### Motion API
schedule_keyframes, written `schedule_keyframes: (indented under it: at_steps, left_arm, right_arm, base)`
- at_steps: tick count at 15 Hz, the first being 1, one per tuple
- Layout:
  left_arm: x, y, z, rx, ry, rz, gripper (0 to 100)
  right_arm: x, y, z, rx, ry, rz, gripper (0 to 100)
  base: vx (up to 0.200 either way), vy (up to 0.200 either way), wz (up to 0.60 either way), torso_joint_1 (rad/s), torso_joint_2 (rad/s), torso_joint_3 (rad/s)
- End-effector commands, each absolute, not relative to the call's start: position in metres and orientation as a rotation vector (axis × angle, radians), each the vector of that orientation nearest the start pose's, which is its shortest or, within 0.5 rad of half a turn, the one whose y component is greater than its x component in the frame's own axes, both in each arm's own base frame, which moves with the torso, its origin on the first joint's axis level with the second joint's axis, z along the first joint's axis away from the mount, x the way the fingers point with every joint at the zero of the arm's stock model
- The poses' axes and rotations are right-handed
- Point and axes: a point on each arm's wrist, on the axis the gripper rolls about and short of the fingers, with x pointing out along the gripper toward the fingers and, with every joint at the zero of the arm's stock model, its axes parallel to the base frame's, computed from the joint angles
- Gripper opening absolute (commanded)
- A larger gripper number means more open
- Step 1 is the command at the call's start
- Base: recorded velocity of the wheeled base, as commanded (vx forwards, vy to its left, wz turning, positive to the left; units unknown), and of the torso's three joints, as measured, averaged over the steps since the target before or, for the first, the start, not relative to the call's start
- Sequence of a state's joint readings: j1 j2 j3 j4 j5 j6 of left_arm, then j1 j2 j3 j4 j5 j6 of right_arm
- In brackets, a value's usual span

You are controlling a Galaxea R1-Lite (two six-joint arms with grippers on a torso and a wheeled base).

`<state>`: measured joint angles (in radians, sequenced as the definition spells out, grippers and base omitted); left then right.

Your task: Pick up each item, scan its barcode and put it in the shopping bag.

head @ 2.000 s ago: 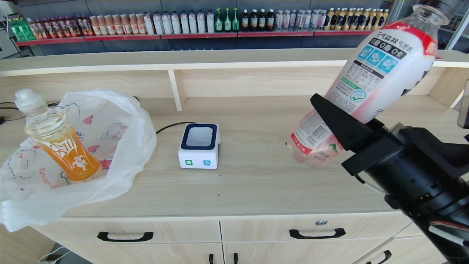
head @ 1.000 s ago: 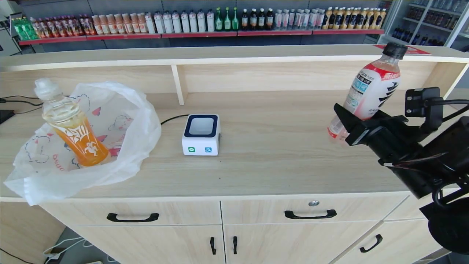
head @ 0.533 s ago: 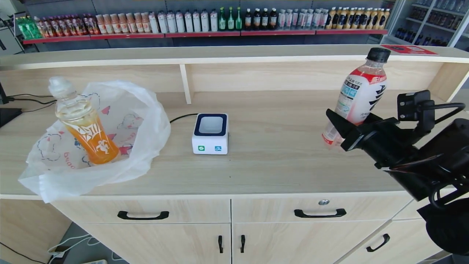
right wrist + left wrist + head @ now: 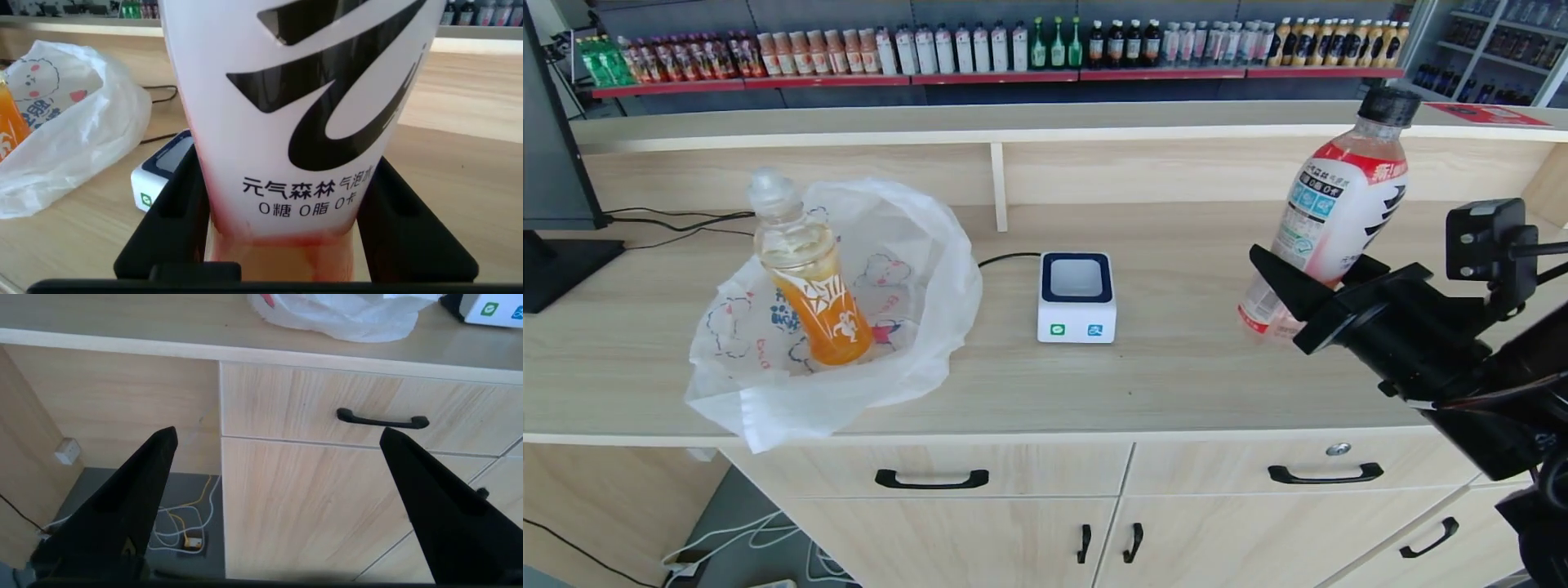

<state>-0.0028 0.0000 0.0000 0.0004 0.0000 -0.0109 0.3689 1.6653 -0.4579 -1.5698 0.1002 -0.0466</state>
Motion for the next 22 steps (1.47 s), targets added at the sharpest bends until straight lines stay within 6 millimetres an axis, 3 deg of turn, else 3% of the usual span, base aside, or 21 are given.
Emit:
schedule_keyframes:
  at_steps: [1, 6, 14, 16, 19, 22]
  left_arm:
    - [-0.023, 0.000, 0.075, -0.011, 0.000, -0.003, 100]
    - [-0.023, 0.000, 0.075, -0.012, 0.000, -0.003, 100]
    - [-0.023, 0.000, 0.075, -0.006, 0.000, -0.003, 100]
    - [-0.023, 0.000, 0.075, -0.011, 0.000, -0.003, 100]
    - [-0.023, 0.000, 0.075, -0.008, 0.000, -0.003, 100]
    - [-0.023, 0.000, 0.075, -0.008, 0.000, -0.003, 100]
  right_arm:
    - [0.234, 0.093, 0.204, 0.007, -0.394, 0.456, 0]
    - [0.244, 0.097, 0.202, 0.009, -0.391, 0.458, 0]
    - [0.251, 0.114, 0.200, 0.028, -0.387, 0.503, 0]
    - [0.263, 0.119, 0.215, 0.028, -0.457, 0.495, 0]
    - [0.249, 0.132, 0.196, -0.029, -0.398, 0.607, 0]
    - [0.276, 0.142, 0.198, -0.169, -0.487, 0.693, 0]
  base:
    - [0.000, 0.200, 0.00, 0.002, 0.00, 0.002]
    - [0.000, 0.200, 0.00, 0.001, 0.00, 0.001]
    - [0.000, 0.000, 0.00, 0.000, 0.00, 0.000]
    - [0.100, 0.000, 0.00, 0.001, 0.00, 0.001]
    - [0.000, 0.000, 0.00, 0.000, 0.00, 0.000]
    - [0.000, 0.000, 0.00, 0.000, 0.00, 0.000]
